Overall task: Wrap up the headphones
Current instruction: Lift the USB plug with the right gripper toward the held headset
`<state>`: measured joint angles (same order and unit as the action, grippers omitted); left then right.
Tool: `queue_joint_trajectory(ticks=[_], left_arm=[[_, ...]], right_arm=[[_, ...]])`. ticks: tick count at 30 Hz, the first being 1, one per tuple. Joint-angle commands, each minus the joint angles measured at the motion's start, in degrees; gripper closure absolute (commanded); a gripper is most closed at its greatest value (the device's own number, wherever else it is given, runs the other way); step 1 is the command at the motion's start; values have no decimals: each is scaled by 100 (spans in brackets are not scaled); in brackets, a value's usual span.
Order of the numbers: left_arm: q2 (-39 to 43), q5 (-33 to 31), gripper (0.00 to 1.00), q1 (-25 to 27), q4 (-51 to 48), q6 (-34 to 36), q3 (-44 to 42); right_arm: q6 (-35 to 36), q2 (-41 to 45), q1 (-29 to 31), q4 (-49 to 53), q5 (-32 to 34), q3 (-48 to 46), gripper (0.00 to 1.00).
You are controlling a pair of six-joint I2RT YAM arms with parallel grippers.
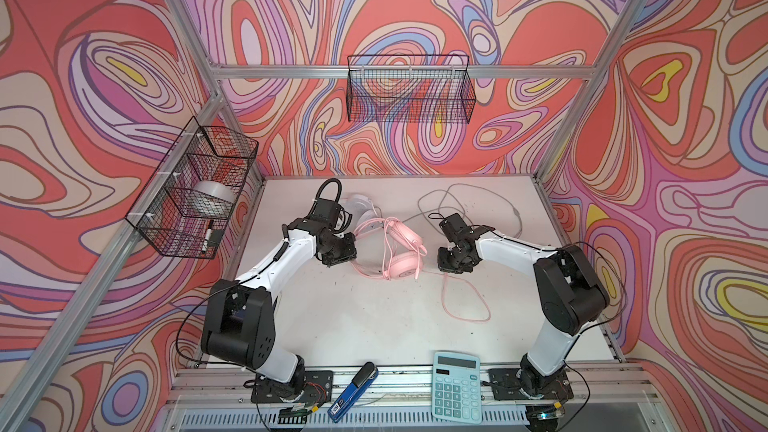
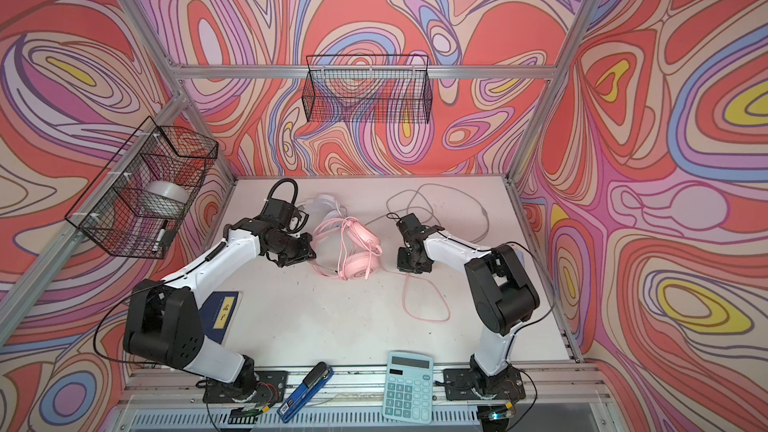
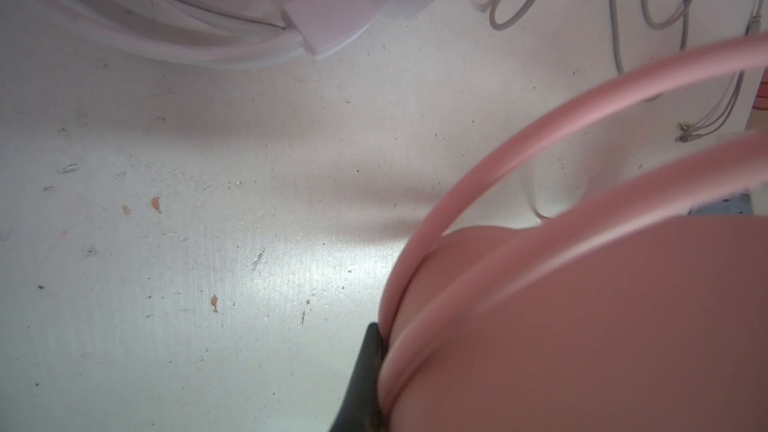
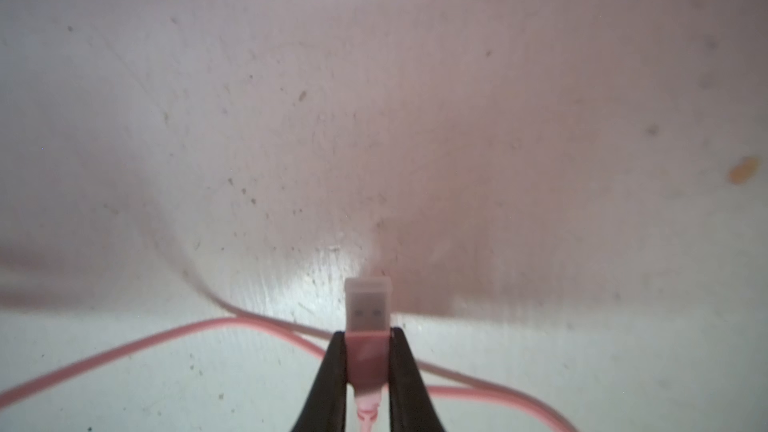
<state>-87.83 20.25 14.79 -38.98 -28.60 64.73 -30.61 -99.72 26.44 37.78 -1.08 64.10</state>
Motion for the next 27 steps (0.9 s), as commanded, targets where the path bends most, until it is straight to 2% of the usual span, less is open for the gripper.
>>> queue_joint_trajectory(ticks=[1,4,8,12,19,24,27], left_arm=[[95,184,100,-66,71,-71,141],[156,166,100,-161,38,-116,129],[239,182,100,-239,110,-207,90],[156,125,100,-248,105,-330,134],[-17,96,100,-248,199,-621,267],[-128,-206,100,-248,-23,-937,568],[-146,-342,100,-239,-54,-1097,652]], right_arm=[[162,359,-4,463,880,-17,100],[253,474,-114,902,1476,9,100],[960,767,-130,858,1347,-84,100],[1818,1373,-126,443,513,-264,100],[2622,2710,-77,-645,-1004,-761,100],[3077,2993,120,-684,-2013,-679,100],[3363,3028,495,-725,-2431,-525,100]])
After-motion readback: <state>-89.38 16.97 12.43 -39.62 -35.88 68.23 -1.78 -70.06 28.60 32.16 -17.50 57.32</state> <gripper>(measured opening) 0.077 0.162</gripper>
